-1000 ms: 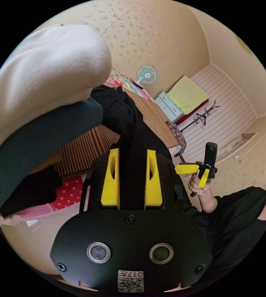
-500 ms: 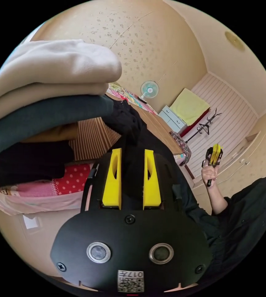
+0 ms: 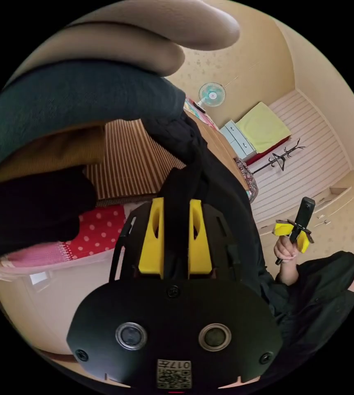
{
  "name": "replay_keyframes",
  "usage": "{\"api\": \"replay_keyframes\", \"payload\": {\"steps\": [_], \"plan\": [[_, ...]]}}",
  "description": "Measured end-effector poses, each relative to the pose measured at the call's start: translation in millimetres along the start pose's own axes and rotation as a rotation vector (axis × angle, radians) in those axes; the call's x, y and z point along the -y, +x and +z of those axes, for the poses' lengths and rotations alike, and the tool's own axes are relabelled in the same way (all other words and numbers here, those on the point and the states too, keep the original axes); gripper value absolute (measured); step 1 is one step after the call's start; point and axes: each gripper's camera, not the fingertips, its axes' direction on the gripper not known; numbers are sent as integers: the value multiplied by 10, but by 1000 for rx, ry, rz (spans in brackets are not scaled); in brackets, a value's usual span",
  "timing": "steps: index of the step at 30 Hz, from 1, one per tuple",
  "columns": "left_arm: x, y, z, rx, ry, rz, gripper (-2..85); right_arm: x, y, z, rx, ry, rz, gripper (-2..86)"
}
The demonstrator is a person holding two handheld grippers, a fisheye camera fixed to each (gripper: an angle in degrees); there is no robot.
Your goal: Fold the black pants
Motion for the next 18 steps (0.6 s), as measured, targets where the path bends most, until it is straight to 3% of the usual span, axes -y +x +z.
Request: {"api": "replay_keyframes", "payload": {"steps": [2,5,9,12,16,17,18], "plan": [[-86,147,-144,-34,0,7,48,247,-274,573,-169,-183,-75,158],[-169,422,-450,-76,13,19,42,288,-641,922,-538,-231,-218,116],[-128,798,-997,-249,52,66,40,267,-686,685,-562,-221,-251,51],[-61,1278,-1440,-316,68,176,41,101,-494,-355,-290,29,-249,39],[-120,1811,-1944,-432,113,249,41,-782,484,-2291,138,686,-11,34],[-147,1860,-1997,-439,119,250,41,-1200,789,-2658,176,895,93,34],[-210,1927,-2090,-452,130,248,41,-1403,924,-2795,175,978,153,35]]}}
